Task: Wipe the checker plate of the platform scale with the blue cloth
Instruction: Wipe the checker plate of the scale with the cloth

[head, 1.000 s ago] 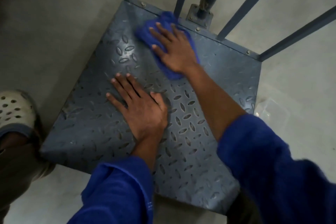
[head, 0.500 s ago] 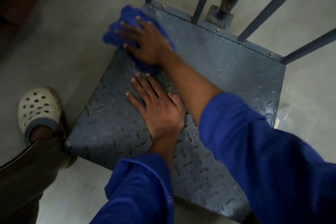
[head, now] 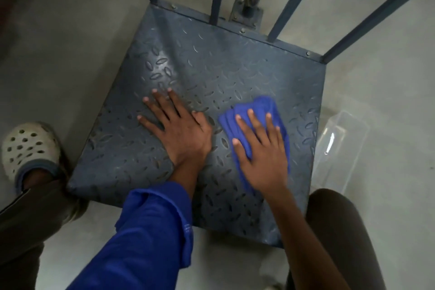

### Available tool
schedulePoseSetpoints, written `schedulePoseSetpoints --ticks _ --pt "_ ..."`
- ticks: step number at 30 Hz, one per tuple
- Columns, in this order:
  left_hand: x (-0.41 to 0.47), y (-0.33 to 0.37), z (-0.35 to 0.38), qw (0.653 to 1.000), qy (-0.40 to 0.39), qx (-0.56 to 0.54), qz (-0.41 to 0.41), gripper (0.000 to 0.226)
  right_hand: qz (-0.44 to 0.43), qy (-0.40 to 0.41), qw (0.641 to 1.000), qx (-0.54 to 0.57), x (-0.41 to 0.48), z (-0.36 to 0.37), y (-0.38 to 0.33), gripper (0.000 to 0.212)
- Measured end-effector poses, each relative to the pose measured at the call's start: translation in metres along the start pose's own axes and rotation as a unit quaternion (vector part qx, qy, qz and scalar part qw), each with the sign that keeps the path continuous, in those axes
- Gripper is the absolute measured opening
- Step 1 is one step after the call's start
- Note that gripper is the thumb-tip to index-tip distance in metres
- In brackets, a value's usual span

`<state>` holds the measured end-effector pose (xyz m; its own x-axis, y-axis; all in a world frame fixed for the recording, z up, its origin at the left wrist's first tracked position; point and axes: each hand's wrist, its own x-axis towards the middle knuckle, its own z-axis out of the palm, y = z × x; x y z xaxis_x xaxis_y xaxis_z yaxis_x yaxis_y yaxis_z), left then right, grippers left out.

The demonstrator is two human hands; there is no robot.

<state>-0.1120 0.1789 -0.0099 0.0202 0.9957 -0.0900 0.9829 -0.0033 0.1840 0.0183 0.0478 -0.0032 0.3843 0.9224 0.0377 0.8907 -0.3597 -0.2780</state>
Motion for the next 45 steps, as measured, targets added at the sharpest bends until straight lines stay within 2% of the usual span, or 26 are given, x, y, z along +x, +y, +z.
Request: schedulePoseSetpoints --ticks 4,8,10,12,15,18,20,24,26,28,32,35,36,38,41,43,45 --pt "0.000 -0.001 0.002 0.999 -0.019 0.020 0.042 0.079 0.075 0.017 0.997 -0.015 -0.007 -0.014 0.049 0.063" --pt "0.002 -0.003 0.004 0.998 -0.021 0.025 0.045 0.080 0.163 0.018 0.986 -0.015 0.078 -0.017 0.069 0.067" --pt "0.003 -0.003 0.006 0.999 -0.021 0.019 0.042 0.080 0.134 0.007 0.991 -0.024 0.121 -0.009 0.047 0.067" --pt "0.003 -0.003 0.006 0.999 -0.019 0.015 0.042 0.080 0.069 -0.006 0.997 -0.029 0.136 0.002 0.010 0.063" --pt "0.002 -0.003 0.005 0.999 -0.021 0.010 0.047 0.078 -0.012 -0.016 1.000 -0.023 0.087 0.006 -0.025 0.058" --pt "0.002 -0.002 0.004 0.998 -0.022 -0.001 0.062 0.071 0.025 -0.013 0.999 -0.019 0.018 0.000 -0.005 0.058" --pt "0.004 -0.007 0.005 0.993 -0.029 0.010 0.111 0.069 0.079 -0.014 0.996 -0.026 0.007 -0.007 0.016 0.060" --pt "0.022 -0.027 0.002 0.949 -0.062 0.016 0.310 0.069 0.172 0.009 0.985 -0.021 0.060 -0.006 0.010 0.061" --pt "0.029 -0.037 -0.003 0.929 -0.067 0.005 0.364 0.071 0.167 0.003 0.986 -0.005 0.076 0.003 -0.012 0.060" --pt "0.025 -0.046 -0.005 0.918 -0.055 0.013 0.392 0.069 0.101 0.005 0.995 -0.013 0.060 0.011 -0.035 0.059" --pt "0.007 -0.073 -0.008 0.931 -0.024 0.029 0.364 0.065 -0.002 -0.013 1.000 -0.026 -0.023 0.008 -0.043 0.058" --pt "0.001 -0.077 -0.013 0.940 -0.026 0.033 0.337 0.066 -0.056 -0.032 0.997 -0.032 -0.017 -0.003 -0.004 0.059" --pt "0.002 -0.076 -0.014 0.942 -0.032 0.031 0.333 0.067 -0.052 -0.026 0.998 -0.036 0.000 -0.005 0.010 0.059" --pt "0.004 -0.074 -0.014 0.943 -0.039 0.025 0.330 0.068 0.009 0.000 1.000 -0.028 0.038 -0.005 0.022 0.060" --pt "0.003 -0.075 -0.018 0.944 -0.040 0.016 0.327 0.068 0.131 0.027 0.991 -0.007 0.067 0.007 -0.013 0.060" --pt "0.003 -0.075 -0.017 0.945 -0.034 0.017 0.326 0.068 0.107 0.022 0.994 -0.008 0.051 0.016 -0.052 0.060" --pt "0.004 -0.074 -0.017 0.944 -0.032 0.012 0.328 0.068 0.012 -0.003 1.000 -0.015 0.019 0.021 -0.073 0.059"
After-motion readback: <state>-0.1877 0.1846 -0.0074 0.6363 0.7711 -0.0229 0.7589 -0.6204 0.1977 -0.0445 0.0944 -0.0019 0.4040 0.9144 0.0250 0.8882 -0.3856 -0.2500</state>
